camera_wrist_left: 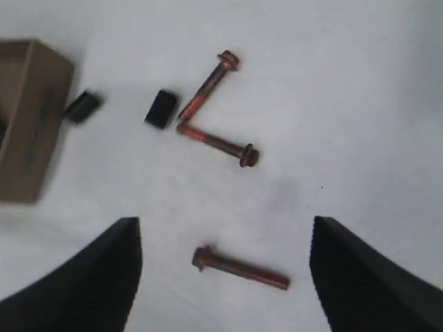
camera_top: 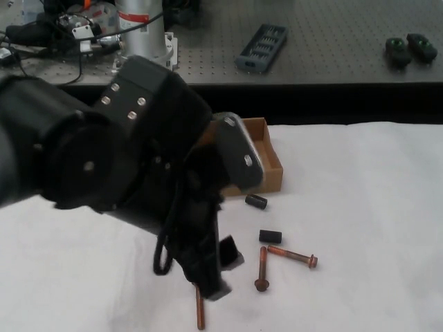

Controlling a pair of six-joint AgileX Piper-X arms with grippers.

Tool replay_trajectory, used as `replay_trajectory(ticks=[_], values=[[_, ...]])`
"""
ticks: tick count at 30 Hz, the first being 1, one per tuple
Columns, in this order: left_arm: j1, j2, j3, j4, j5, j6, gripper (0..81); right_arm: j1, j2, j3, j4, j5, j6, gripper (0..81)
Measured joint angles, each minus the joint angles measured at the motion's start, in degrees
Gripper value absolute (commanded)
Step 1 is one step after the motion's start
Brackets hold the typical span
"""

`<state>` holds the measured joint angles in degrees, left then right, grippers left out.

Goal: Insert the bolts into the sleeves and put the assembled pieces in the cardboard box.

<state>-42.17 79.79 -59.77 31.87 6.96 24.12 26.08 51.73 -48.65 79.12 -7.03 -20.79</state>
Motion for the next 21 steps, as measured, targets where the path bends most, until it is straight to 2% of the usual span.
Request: replay_trajectory(ticks=[3, 5, 13, 18, 21], values=[[-1.59, -1.90, 0.00, 2.89, -3.92, -19.18, 50.3, 0.00, 0.00, 0.00, 0.06, 0.00, 0.94, 2.7], [-2.33, -1.97, 0.00, 4.12, -6.09, -26.76, 50.3, 0.00, 0.00, 0.00, 0.06, 0.00, 1.51, 2.7], [-2.79, 4.28, 0.39, 4.47, -16.22, -47.47, 50.3, 0.00, 0.00, 0.00, 0.06, 0.00, 2.60, 2.7], [-2.79, 8.95, 0.39, 4.47, -15.67, -59.18, 50.3, 0.00, 0.00, 0.00, 0.06, 0.00, 4.92, 2.7], [-2.79, 13.07, 0.39, 4.47, -12.49, -65.89, 50.3, 0.00, 0.00, 0.00, 0.16, -0.28, 5.36, 2.7]])
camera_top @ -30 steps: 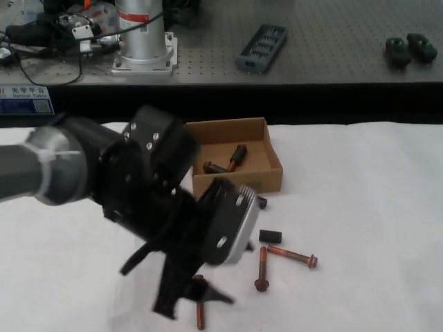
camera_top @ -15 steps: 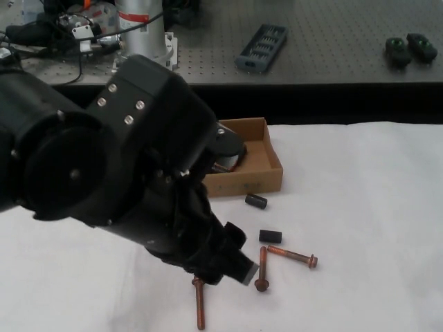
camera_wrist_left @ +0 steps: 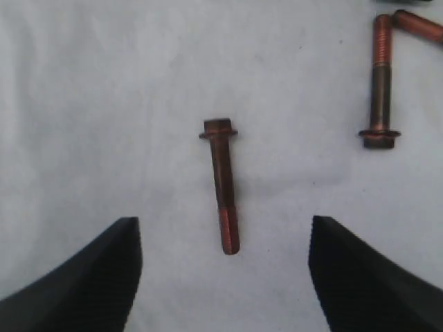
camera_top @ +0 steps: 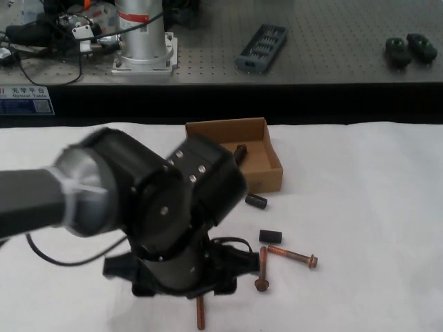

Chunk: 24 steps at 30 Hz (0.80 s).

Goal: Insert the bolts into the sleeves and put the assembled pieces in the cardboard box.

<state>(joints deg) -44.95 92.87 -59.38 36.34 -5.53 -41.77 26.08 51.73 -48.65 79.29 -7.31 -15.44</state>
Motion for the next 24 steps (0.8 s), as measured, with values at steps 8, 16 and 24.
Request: replay_trajectory(ticks=[8, 16, 24], values=[[0.00, 5.15, 0.00, -7.91, 3.19, -2.12, 50.3, 0.00, 0.00, 0.00, -0.05, -0.50, 0.00, 2.7], [0.00, 6.83, 0.07, -9.31, 2.71, -2.12, 42.7, 0.00, 0.00, 0.00, 0.03, -0.61, 0.00, 2.7], [0.00, 6.83, 0.07, -9.35, -0.30, -1.89, 40.1, 0.00, 0.00, 0.00, 0.03, -0.61, 0.00, 2.7]])
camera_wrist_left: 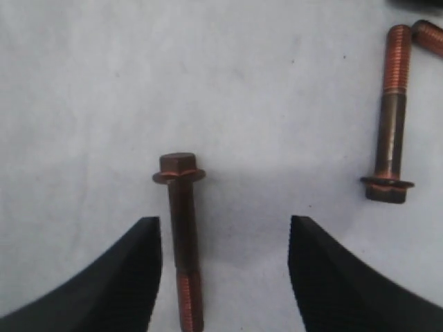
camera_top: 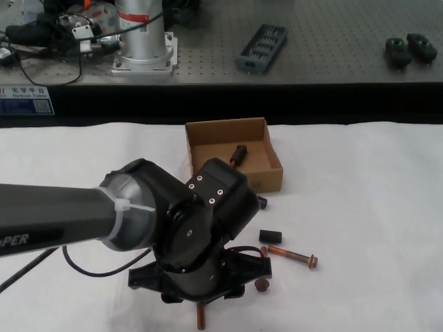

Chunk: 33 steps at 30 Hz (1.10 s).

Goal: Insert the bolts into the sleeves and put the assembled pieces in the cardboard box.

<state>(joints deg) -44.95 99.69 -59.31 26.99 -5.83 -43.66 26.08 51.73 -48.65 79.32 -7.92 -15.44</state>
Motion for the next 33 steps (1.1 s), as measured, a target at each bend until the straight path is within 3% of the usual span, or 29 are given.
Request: replay_trajectory(ticks=[14, 28, 30, 33], values=[[0.00, 0.11, 0.00, -0.10, -4.69, 0.11, 40.1, 0.00, 0.00, 0.00, 0.00, 0.00, 0.00, 2.7], [0.00, 3.61, 0.00, -0.22, -3.81, 0.11, 39.9, 0.00, 0.00, 0.00, 0.00, 0.00, 0.00, 2.7], [0.00, 3.60, 0.00, -0.22, -3.81, 0.11, 36.8, 0.00, 0.00, 0.00, 0.00, 0.00, 0.00, 2.7], [0.00, 3.60, 0.00, -0.22, -3.81, 0.11, 23.4, 0.00, 0.00, 0.00, 0.00, 0.00, 0.00, 2.7]])
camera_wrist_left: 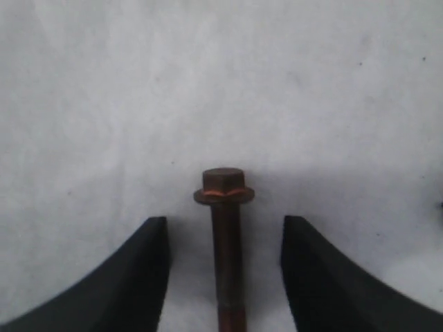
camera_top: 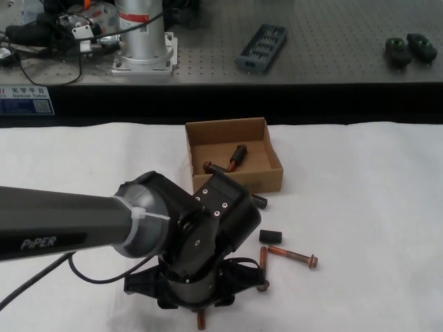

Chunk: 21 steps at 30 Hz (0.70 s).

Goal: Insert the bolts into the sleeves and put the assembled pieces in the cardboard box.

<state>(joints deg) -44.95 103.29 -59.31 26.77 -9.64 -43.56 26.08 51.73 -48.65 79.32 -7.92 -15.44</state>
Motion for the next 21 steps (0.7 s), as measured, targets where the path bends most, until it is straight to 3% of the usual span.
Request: replay_trajectory(ticks=[3, 5, 21], values=[[0.00, 0.00, 0.00, 0.12, -0.17, 0.00, 7.2, 0.00, 0.00, 0.00, 0.00, 0.00, 0.00, 2.7], [0.00, 0.00, 0.00, 0.12, 0.20, 0.00, 0.7, 0.00, 0.00, 0.00, 0.00, 0.00, 0.00, 2.7], [0.00, 0.40, 0.00, -3.43, 4.92, 0.00, 1.4, 0.00, 0.00, 0.00, 0.00, 0.00, 0.00, 2.7]])
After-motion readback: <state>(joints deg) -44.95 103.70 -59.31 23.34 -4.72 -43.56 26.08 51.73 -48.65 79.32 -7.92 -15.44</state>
